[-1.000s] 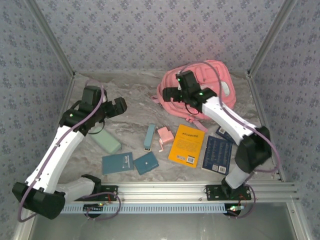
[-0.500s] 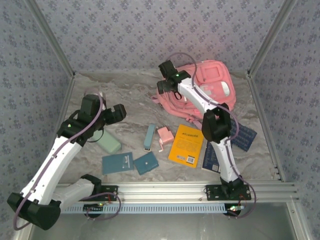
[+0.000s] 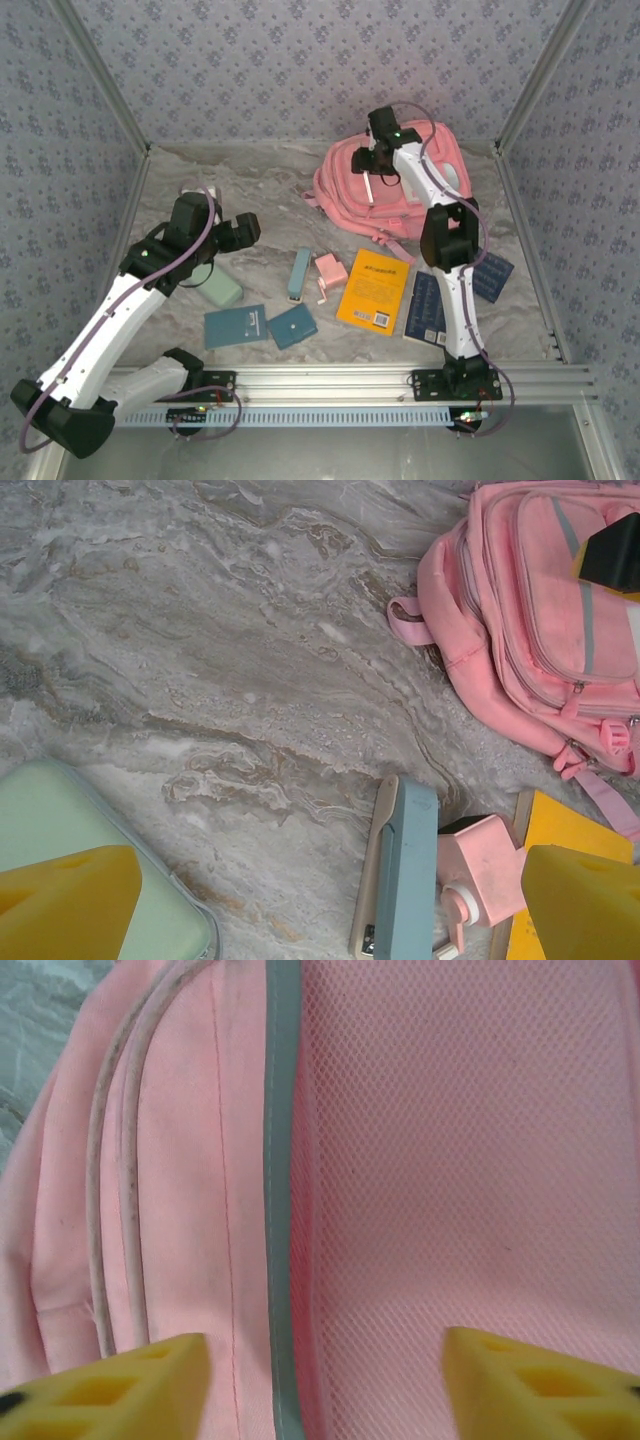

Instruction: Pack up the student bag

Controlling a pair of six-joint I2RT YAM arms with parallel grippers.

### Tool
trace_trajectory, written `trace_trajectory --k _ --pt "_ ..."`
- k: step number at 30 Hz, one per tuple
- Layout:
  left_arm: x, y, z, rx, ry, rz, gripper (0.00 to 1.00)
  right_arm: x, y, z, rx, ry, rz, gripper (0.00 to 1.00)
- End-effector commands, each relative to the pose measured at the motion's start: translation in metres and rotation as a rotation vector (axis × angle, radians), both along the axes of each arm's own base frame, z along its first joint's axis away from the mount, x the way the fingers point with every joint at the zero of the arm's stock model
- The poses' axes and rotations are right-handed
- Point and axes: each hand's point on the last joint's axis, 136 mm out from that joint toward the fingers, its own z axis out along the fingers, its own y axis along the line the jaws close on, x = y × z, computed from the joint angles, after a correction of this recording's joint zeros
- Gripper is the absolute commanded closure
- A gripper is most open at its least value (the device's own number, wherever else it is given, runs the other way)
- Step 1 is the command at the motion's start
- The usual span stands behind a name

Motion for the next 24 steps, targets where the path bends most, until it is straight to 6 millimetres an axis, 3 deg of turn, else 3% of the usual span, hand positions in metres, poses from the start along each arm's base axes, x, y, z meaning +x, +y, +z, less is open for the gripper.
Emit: trace_trajectory --k 1,3,6,9,12,16,21,24 --pt "0.001 0.002 0.013 -0.003 -0.046 0.010 0.03 -0.001 0.024 -0.015 0.113 0.061 0.072 0.51" --pt "0.001 0.002 0.013 -0.004 -0.047 0.013 0.03 0.005 0.028 -0.019 0.158 0.069 0.082 0.59" --pt "0.001 0.003 0.011 -0.001 -0.045 0.018 0.03 0.011 0.039 -0.020 0.196 0.058 0.101 0.63" --pt "0.001 0.006 0.013 0.000 -0.050 0.033 0.03 0.016 0.046 -0.011 0.225 0.036 0.100 1.00" --pt "0.002 0.008 0.013 0.000 -0.052 0.045 0.03 0.018 0.053 0.012 0.211 -0.025 0.133 1.00" --pt "0.002 0.012 0.014 0.005 -0.056 0.072 0.04 0.020 0.061 0.061 0.122 -0.180 0.195 1.00" --pt "0.001 0.021 0.014 0.017 -0.067 0.112 0.04 0.009 0.096 0.127 0.038 -0.399 0.371 1.00" --pt "0.001 0.026 0.016 0.025 -0.078 0.136 0.04 0.000 0.116 0.153 -0.009 -0.502 0.455 1.00"
